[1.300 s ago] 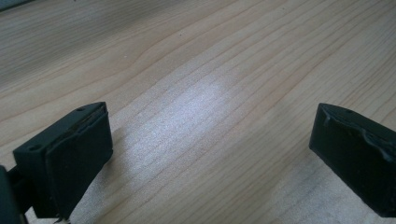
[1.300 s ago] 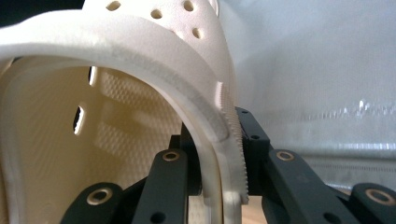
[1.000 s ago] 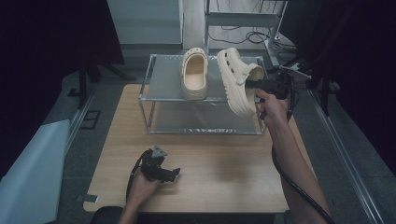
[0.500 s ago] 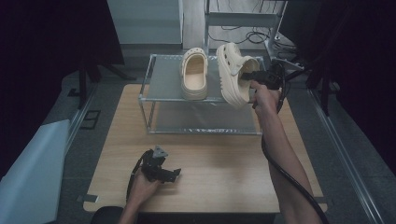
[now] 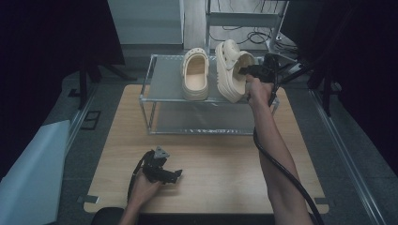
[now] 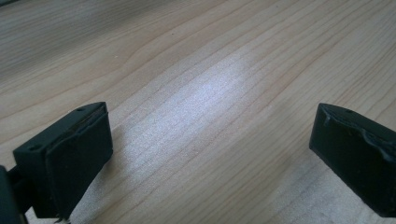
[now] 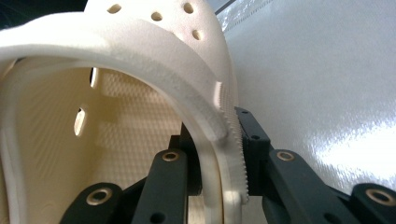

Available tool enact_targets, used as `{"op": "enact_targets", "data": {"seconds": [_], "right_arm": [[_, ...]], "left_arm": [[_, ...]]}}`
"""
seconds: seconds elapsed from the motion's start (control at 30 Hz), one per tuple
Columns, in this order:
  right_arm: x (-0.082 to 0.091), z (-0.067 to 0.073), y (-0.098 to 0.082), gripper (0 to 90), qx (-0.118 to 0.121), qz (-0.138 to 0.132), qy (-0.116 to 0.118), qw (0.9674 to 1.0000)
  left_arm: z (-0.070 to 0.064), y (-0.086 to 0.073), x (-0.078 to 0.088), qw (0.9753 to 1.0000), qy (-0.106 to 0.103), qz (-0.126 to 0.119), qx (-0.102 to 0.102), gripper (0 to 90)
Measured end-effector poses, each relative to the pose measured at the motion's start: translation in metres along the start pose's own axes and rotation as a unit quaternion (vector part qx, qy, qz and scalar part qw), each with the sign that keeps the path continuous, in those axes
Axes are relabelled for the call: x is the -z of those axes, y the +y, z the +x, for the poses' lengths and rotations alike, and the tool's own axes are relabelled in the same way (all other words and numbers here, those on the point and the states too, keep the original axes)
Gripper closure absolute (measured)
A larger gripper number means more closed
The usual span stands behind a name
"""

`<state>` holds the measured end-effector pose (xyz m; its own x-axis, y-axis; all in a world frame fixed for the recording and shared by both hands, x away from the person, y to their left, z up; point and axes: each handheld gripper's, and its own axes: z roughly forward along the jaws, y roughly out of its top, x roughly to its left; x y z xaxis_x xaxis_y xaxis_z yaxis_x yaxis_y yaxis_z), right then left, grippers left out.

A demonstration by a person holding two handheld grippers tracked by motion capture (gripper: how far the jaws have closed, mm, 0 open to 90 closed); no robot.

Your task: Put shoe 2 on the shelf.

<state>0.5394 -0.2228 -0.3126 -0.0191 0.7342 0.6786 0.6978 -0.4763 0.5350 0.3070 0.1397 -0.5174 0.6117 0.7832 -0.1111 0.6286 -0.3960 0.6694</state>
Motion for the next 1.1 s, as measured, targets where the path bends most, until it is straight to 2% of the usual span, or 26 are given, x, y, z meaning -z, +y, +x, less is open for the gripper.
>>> {"op": "enact_targets", "data": {"seconds": [0.37,0.5,0.8,0.83,0.9,0.97,1.1], "right_arm": [[-0.016,0.009,0.000,74.3,0.010,-0.014,-0.028,0.9994],[-0.018,0.013,-0.001,70.7,0.013,-0.020,-0.032,0.9992],[-0.024,0.018,-0.006,54.8,0.015,-0.024,-0.029,0.9992],[-0.027,0.018,-0.007,49.3,0.015,-0.018,-0.021,0.9995],[-0.029,0.018,-0.008,44.1,0.015,-0.016,-0.012,0.9997],[-0.030,0.020,-0.008,40.3,0.024,-0.015,-0.007,0.9996],[-0.029,0.022,-0.009,34.7,0.018,-0.024,0.004,0.9995]], "left_arm": [[0.000,0.000,-0.001,1.0000,-0.003,0.002,0.000,0.0],[-0.001,0.000,-0.001,1.0000,-0.004,0.002,0.000,0.0],[-0.001,0.000,-0.002,1.0000,-0.005,0.003,-0.002,0.0],[-0.001,0.000,-0.001,1.0000,-0.005,0.004,-0.003,0.0],[-0.001,0.000,-0.001,1.0000,-0.005,0.003,-0.002,0.0],[-0.001,0.000,0.000,1.0000,-0.006,0.002,-0.001,0.0],[-0.001,0.001,-0.001,1.0000,-0.007,0.004,-0.004,0.0]]}}
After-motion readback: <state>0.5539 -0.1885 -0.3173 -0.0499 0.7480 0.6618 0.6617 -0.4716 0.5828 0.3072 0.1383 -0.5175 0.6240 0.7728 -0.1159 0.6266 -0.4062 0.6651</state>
